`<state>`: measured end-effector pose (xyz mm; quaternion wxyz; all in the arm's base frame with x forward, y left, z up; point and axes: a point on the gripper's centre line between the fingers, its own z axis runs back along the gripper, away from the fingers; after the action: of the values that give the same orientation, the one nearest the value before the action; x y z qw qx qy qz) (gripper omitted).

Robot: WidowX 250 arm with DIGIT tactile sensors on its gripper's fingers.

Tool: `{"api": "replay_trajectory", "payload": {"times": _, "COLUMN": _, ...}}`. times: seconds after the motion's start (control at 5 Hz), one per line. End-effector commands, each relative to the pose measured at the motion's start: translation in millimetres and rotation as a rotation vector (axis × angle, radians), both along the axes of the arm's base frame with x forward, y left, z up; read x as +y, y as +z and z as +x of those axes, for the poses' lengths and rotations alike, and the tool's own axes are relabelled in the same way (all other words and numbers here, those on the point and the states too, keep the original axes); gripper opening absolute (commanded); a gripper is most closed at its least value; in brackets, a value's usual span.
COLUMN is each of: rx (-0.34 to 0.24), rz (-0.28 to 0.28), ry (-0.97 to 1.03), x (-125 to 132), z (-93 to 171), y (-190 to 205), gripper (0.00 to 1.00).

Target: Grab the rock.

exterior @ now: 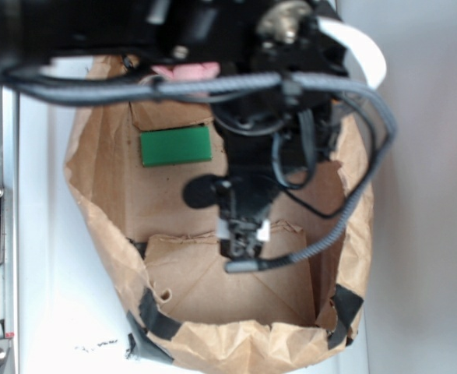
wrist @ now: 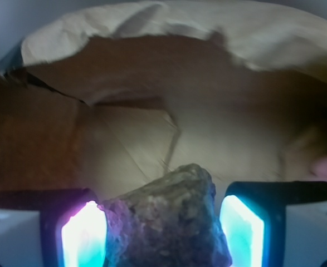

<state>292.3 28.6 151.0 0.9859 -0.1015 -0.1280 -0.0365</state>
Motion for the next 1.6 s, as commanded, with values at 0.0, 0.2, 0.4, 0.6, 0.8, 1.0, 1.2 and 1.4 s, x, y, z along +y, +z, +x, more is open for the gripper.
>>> {"api": "replay_trajectory", "payload": {"times": 0.0, "rx": -0.023, "rz": 0.218, "ry": 0.130, "x": -4.6, "z": -5.9, "y": 33.7, "gripper": 0.00}}
{"api": "replay_trajectory", "payload": {"times": 0.2, "rx": 0.064, "rz": 0.283, "ry": 0.163, "x": -7.0, "z": -8.7, "y": 33.8, "gripper": 0.00}}
{"api": "replay_trajectory", "payload": {"times": 0.4, "rx": 0.118, "rz": 0.343, "ry": 0.239, "x": -13.8, "z": -14.4, "y": 31.8, "gripper": 0.00}}
{"api": "replay_trajectory", "payload": {"times": 0.6, "rx": 0.092, "rz": 0.315, "ry": 0.318, "x": -17.4, "z": -16.1, "y": 30.2, "gripper": 0.00}}
{"api": "replay_trajectory", "payload": {"times": 0.8, "rx": 0.057, "rz": 0.217, "ry": 0.399, "x": -17.9, "z": -17.1, "y": 30.2, "gripper": 0.00}}
{"api": "replay_trajectory", "payload": {"times": 1.0, "rx": 0.033, "rz": 0.206, "ry": 0.396, "x": -19.2, "z": -17.8, "y": 28.6, "gripper": 0.00}}
{"api": "replay_trajectory", "payload": {"times": 1.2, "rx": 0.023, "rz": 0.197, "ry": 0.395, "x": -19.6, "z": -18.1, "y": 28.0, "gripper": 0.00}}
{"api": "replay_trajectory", "payload": {"times": 1.4, "rx": 0.019, "rz": 0.188, "ry": 0.399, "x": -18.1, "z": -16.1, "y": 27.4, "gripper": 0.00}}
